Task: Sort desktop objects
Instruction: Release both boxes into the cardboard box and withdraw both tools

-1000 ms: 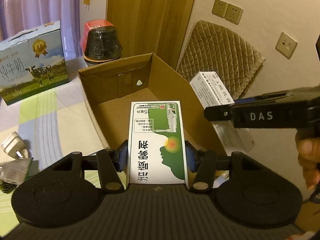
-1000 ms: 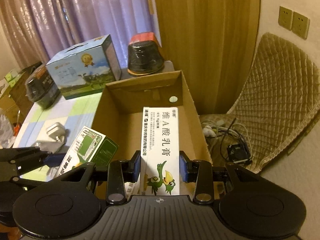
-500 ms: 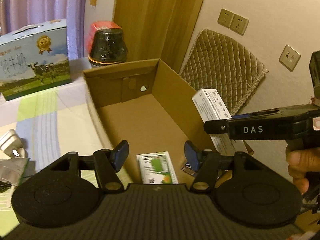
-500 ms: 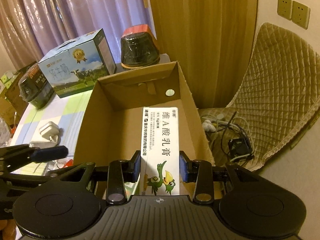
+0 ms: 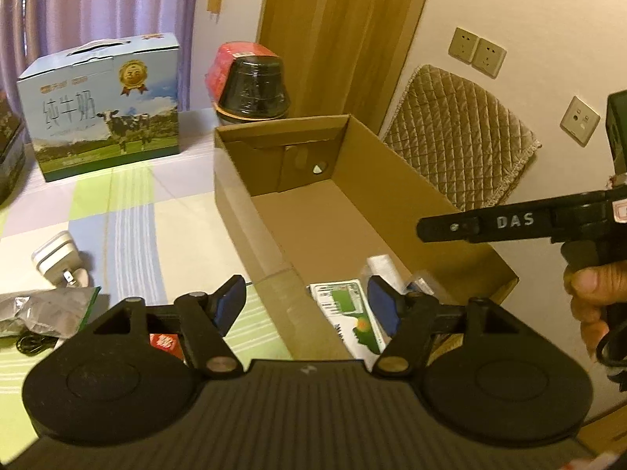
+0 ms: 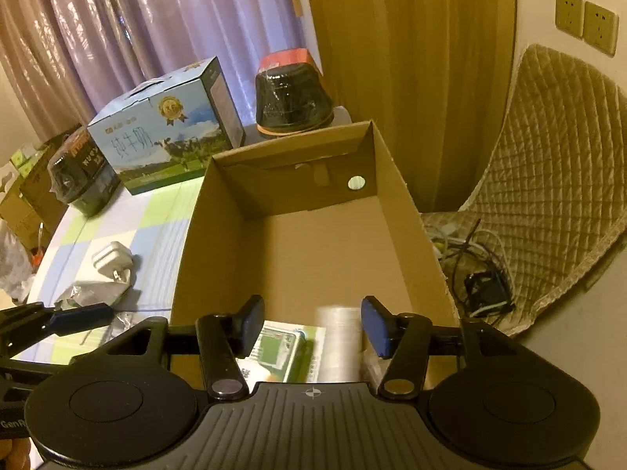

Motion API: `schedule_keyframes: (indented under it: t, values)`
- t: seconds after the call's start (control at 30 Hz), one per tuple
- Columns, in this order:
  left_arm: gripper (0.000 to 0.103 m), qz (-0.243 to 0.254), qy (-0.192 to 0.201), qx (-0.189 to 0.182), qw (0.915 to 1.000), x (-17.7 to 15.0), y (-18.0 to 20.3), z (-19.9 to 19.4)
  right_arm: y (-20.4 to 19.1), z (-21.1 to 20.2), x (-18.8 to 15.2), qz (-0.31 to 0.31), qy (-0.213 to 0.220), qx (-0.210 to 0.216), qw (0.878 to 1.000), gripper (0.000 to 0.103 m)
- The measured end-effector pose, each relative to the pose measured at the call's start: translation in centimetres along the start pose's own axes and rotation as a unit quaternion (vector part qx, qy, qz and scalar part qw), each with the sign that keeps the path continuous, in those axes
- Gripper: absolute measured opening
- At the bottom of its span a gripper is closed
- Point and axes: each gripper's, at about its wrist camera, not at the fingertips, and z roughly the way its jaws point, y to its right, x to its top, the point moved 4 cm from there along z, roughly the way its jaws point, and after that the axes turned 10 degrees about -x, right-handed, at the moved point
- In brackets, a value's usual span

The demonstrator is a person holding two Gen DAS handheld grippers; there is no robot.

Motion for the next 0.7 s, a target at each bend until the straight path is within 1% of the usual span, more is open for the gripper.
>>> schedule_keyframes:
  t: [0.17, 0.37, 0.47, 0.57, 0.63, 0.67, 0.7]
  values:
    - [0.067, -0.005, 0.0, 0.01, 0.9999, -1.0, -1.0, -1.5, -0.3, -1.3, -0.4, 0.0, 0.006, 0.001, 1.0, 0.055]
    - [0.069, -0.009, 0.0, 0.024, 0.9997, -2.7, -2.0, -4.0, -1.7, -3.7, -1.6, -0.005, 0.016, 0.013, 1.0, 0.06]
    - [0.075, -0.014, 0.004, 0.033, 0.9994, -3.8, -2.7, -5.7, -2.8, -5.1, -2.5, -0.01, 0.024, 0.024, 0.999, 0.064]
    - [0.078, -0.026, 0.007, 0.044, 0.9987, -5.2, -3.8, -7.4, -4.4, -6.3, -3.7, -0.019, 0.032, 0.039, 0.999, 0.071]
    - [0.08, -0.038, 0.006, 0.049, 0.9981, -6.3, -4.8, -8.5, -5.7, -6.9, -4.5, -0.029, 0.035, 0.049, 0.998, 0.081]
    - [0.081, -0.041, 0.005, 0.056, 0.9976, -6.9, -5.4, -9.0, -6.4, -7.2, -4.9, -0.034, 0.035, 0.053, 0.997, 0.083]
    - [0.084, -0.043, 0.004, 0.062, 0.9971, -7.4, -6.0, -9.6, -7.1, -7.4, -5.3, -0.04, 0.036, 0.059, 0.997, 0.085]
